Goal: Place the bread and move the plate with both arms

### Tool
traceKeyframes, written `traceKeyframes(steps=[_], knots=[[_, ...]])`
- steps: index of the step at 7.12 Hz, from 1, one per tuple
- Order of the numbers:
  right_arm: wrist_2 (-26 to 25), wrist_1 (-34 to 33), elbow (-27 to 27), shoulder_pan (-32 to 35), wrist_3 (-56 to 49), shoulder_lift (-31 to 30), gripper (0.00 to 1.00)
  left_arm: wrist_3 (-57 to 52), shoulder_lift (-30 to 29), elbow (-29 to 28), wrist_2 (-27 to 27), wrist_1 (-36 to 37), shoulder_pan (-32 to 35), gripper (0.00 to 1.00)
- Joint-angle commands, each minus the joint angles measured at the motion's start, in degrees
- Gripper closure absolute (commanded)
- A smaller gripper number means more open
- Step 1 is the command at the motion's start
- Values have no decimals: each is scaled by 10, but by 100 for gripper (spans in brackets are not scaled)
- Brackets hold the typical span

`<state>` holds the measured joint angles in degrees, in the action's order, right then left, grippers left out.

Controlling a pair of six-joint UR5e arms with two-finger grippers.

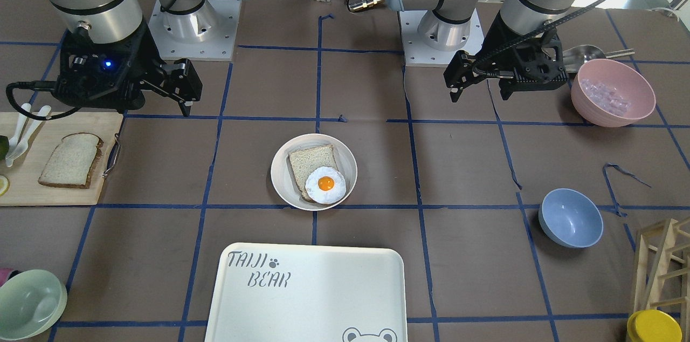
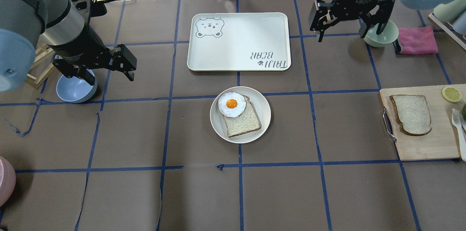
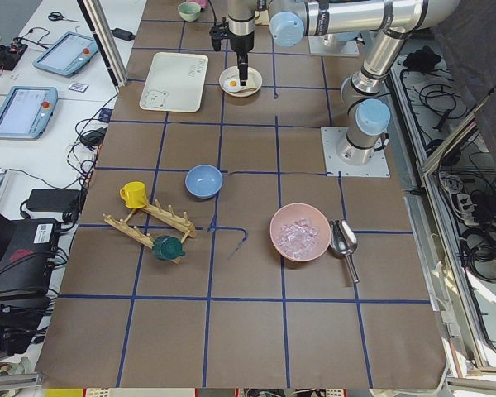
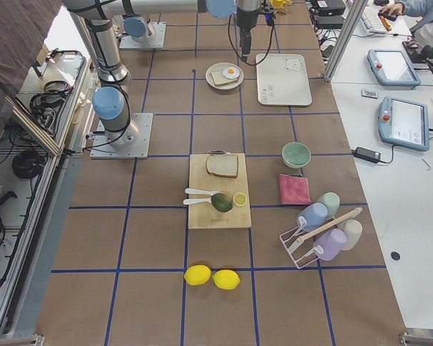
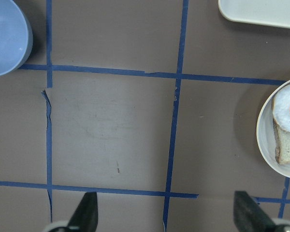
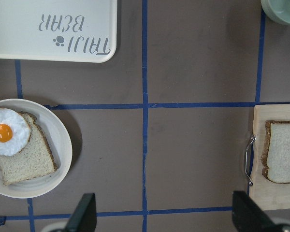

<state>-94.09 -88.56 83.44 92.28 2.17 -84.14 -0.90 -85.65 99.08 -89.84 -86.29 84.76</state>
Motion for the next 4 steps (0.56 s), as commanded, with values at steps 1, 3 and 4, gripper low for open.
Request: traceKeyframes(steps=[1, 3, 4], knots=[[-6, -3, 8, -1, 4, -1, 0, -1, 0, 1, -1, 0, -3, 0], [-3, -2, 55, -57, -32, 13, 0, -1, 0, 0, -1, 0, -3, 0], [-23, -36, 107, -115, -41, 13, 0, -1, 0, 1, -2, 0, -3, 0]])
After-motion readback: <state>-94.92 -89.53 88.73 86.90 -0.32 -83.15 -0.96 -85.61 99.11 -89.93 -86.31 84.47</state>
